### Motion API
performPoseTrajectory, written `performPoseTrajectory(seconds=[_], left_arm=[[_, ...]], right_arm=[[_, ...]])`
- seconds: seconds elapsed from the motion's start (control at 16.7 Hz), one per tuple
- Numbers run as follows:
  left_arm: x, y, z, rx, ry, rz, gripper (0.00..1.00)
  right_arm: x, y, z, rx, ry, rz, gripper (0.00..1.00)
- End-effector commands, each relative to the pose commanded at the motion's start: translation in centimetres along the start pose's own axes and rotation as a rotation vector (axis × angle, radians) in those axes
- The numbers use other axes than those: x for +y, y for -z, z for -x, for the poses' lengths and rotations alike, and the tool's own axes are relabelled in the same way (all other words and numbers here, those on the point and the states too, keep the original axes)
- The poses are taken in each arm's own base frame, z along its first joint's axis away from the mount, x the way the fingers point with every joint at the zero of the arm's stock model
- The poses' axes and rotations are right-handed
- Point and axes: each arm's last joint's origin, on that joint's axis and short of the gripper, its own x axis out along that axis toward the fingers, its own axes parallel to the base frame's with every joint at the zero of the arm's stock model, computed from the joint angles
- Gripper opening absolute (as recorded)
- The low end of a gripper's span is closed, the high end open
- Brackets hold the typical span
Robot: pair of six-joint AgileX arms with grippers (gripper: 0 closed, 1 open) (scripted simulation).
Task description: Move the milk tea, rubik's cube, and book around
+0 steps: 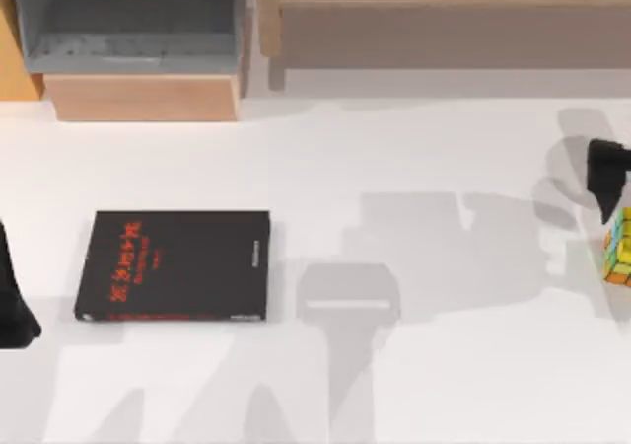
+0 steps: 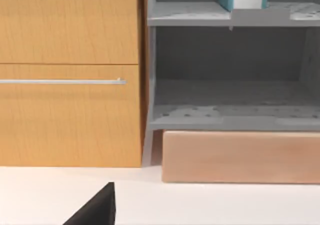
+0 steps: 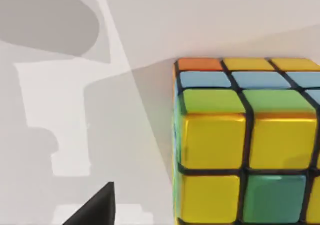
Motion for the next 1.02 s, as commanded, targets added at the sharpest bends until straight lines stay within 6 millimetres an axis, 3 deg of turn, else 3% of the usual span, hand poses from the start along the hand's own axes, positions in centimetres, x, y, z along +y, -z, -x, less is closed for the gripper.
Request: performPoseTrajectory(seconds=[0.24, 0.48, 1.02], left_arm=[[0.0, 0.0, 0.0, 0.000, 0.000, 0.000, 1.00], [0.0, 0.0, 0.0, 0.000, 0.000, 0.000, 1.00], [0.0, 0.0, 0.0, 0.000, 0.000, 0.000, 1.00]], right_arm=[[-0.1, 0.1, -2.5, 0.000, 0.000, 0.000, 1.00], [-0.1, 0.1, -2.5, 0.000, 0.000, 0.000, 1.00], [-0.1, 0.1, -2.5, 0.000, 0.000, 0.000, 0.32]])
